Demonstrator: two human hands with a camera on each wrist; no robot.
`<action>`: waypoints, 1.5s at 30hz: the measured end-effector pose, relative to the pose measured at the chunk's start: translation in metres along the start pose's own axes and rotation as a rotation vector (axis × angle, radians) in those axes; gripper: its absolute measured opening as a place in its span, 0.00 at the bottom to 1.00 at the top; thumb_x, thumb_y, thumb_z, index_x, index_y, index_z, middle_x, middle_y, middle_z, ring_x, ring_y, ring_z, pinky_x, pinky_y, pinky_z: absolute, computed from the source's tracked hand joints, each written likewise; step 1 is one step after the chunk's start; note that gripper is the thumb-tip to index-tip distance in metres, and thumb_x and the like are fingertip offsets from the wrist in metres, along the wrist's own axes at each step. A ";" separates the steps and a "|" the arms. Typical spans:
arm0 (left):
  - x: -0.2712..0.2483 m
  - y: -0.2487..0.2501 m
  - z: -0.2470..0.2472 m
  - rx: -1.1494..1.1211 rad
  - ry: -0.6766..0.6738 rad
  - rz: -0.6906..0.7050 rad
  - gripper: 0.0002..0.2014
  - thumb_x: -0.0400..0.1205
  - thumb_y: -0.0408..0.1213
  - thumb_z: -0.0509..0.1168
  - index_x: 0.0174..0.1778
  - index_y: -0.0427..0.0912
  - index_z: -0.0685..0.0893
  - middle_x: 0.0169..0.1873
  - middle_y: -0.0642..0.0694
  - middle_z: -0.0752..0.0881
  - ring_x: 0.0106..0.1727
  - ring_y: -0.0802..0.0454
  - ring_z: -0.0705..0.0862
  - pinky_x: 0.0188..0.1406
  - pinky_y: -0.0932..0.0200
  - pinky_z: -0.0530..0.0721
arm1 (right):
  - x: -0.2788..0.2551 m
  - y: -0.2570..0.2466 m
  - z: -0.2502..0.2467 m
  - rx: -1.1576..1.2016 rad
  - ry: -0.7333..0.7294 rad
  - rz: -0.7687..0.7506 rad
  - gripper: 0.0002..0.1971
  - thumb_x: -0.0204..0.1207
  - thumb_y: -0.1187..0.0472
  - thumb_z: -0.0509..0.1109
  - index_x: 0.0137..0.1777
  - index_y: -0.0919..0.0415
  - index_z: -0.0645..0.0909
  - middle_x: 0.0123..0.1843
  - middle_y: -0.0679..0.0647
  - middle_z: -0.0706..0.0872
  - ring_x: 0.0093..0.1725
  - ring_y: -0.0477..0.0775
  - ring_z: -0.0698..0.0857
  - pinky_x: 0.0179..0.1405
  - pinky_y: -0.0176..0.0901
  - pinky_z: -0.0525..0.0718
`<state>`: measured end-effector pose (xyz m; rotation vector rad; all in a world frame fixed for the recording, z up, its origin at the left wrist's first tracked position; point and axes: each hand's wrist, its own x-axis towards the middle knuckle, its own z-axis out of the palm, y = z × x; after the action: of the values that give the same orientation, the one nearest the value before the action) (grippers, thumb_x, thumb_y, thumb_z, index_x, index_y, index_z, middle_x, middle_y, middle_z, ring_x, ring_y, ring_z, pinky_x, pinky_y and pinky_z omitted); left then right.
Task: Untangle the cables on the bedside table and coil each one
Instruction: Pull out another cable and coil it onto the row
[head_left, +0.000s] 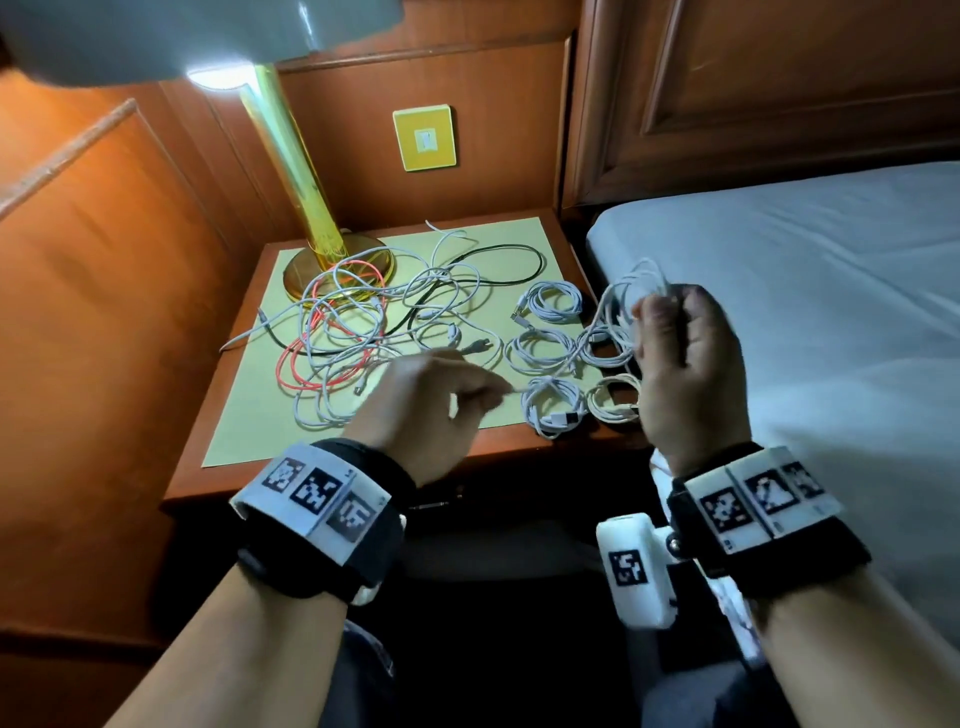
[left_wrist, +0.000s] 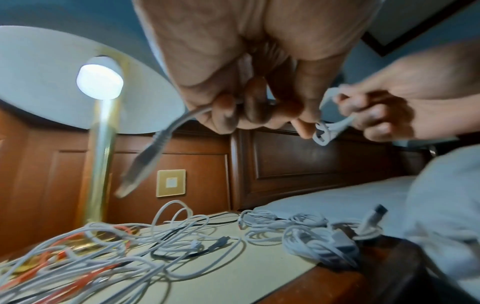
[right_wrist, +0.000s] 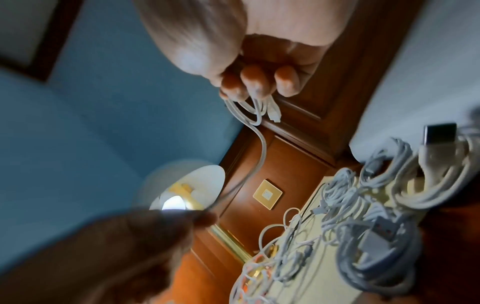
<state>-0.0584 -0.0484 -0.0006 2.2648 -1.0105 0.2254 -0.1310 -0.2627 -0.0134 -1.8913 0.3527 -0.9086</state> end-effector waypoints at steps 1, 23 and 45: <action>0.000 0.005 0.003 -0.028 -0.045 0.042 0.06 0.79 0.35 0.75 0.50 0.48 0.95 0.34 0.62 0.81 0.36 0.71 0.81 0.42 0.81 0.72 | -0.005 -0.001 0.003 -0.081 -0.050 -0.090 0.12 0.87 0.50 0.58 0.46 0.54 0.77 0.33 0.42 0.81 0.32 0.39 0.80 0.33 0.33 0.75; 0.007 -0.010 -0.003 -0.067 0.222 -0.204 0.06 0.82 0.38 0.72 0.52 0.46 0.94 0.37 0.54 0.88 0.36 0.58 0.84 0.36 0.76 0.74 | -0.014 -0.029 0.010 0.580 -0.603 0.778 0.15 0.82 0.46 0.65 0.40 0.57 0.77 0.25 0.45 0.71 0.24 0.45 0.66 0.28 0.40 0.64; -0.001 0.016 0.007 -0.070 -0.249 0.033 0.06 0.82 0.43 0.73 0.43 0.45 0.90 0.34 0.55 0.83 0.34 0.58 0.79 0.34 0.70 0.74 | -0.022 -0.009 0.016 -0.016 -0.770 0.304 0.11 0.88 0.59 0.63 0.44 0.58 0.82 0.26 0.37 0.82 0.26 0.36 0.79 0.32 0.32 0.72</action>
<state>-0.0714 -0.0607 0.0012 2.2517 -1.1632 -0.0798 -0.1357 -0.2349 -0.0195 -1.9745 0.1630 0.0518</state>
